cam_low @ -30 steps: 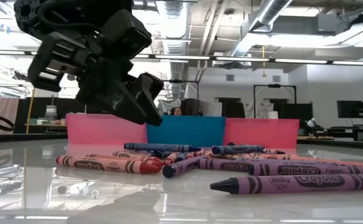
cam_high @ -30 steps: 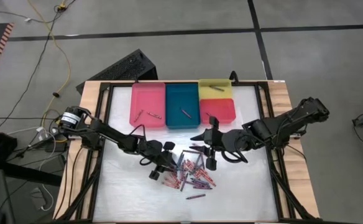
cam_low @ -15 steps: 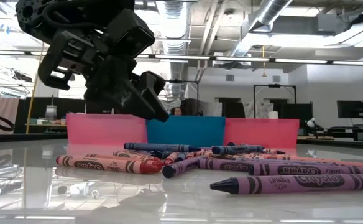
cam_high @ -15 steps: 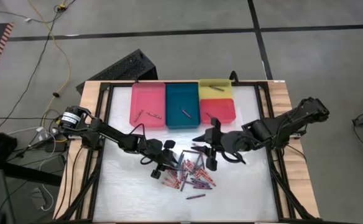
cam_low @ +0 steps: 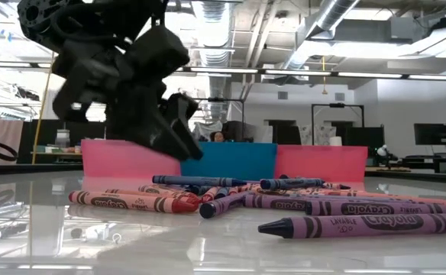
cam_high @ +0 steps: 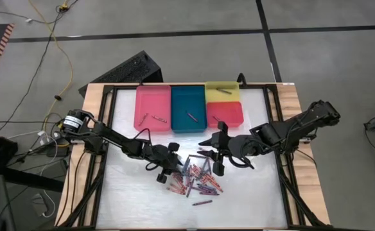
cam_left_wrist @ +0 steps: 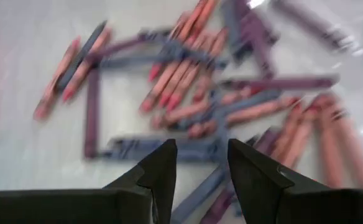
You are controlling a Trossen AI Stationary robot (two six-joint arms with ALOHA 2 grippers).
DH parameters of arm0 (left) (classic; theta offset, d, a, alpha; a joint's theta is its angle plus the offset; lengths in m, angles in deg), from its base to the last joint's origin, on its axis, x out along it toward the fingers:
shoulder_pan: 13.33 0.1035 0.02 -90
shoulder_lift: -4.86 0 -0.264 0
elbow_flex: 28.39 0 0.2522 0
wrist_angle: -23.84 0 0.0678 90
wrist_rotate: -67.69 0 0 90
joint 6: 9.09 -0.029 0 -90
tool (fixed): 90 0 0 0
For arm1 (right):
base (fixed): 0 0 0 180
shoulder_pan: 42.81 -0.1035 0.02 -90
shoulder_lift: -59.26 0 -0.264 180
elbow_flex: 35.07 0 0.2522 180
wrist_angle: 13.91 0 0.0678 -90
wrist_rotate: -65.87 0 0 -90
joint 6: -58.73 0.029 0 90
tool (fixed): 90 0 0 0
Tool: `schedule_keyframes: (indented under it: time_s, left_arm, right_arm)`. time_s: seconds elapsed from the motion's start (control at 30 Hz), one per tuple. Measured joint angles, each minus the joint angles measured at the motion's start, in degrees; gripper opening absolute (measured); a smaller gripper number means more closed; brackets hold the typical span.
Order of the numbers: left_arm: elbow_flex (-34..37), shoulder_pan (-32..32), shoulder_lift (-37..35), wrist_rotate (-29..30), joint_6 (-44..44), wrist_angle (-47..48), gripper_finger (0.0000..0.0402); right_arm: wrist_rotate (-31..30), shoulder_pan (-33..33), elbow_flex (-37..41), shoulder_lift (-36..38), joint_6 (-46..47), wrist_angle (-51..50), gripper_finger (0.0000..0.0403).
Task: Sort crayons
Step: Put the blue crayon into the yellow bin
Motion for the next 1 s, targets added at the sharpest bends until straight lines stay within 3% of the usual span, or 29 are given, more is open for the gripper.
schedule_keyframes:
  time_s: [0.27, 1.0]
  left_arm:
    - [0.0, -2.78, 0.0, 4.04, 2.12, 0.11, 0.0134]
    - [-0.19, -4.1, 6.33, 4.19, 5.02, -1.56, 0.012]
  right_arm:
    - [0.02, -0.02, 0.0, 0.0, -1.62, -0.4, 0.0133]
    - [0.02, -0.02, -0.02, 0.0, -1.56, -4.46, 0.0133]
